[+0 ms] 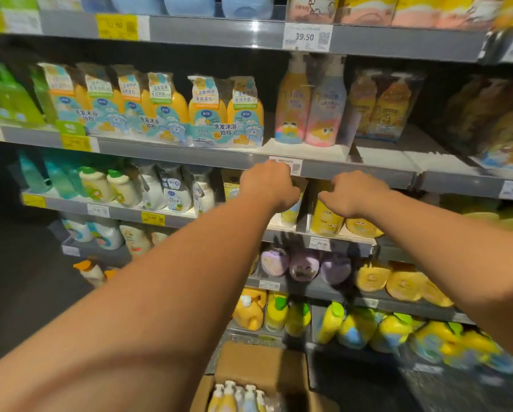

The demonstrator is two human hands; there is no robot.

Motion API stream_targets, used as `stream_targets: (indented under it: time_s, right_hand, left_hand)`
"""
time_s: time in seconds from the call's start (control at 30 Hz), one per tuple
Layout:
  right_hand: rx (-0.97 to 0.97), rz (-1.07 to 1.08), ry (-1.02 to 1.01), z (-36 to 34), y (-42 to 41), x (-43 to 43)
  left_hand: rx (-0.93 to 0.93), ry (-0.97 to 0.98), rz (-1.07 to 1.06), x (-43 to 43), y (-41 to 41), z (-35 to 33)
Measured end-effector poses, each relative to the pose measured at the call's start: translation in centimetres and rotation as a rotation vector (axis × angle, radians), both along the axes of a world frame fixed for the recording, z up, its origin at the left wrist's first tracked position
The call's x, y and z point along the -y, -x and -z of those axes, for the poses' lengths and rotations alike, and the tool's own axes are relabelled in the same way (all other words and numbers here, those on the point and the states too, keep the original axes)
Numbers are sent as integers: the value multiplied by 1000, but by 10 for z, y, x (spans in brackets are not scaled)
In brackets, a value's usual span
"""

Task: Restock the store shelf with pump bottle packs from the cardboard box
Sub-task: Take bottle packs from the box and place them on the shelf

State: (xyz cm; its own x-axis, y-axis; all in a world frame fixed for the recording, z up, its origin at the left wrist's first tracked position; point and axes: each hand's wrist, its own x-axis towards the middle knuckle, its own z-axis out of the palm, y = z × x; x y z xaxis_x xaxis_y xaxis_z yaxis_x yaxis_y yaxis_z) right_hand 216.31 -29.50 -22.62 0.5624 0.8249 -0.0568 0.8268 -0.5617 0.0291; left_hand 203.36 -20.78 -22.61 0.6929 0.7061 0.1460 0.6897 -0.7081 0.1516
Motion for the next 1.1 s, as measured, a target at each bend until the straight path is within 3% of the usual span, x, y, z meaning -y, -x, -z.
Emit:
stream_targets:
  time_s: [0.47, 1.1]
  right_hand:
    - [-73, -165, 81, 104, 48, 93]
    - [-348, 47, 400, 324, 126, 118]
  left_hand:
    - [-182, 103, -78, 117, 59, 93]
    - [-444, 432, 38, 117, 127, 304]
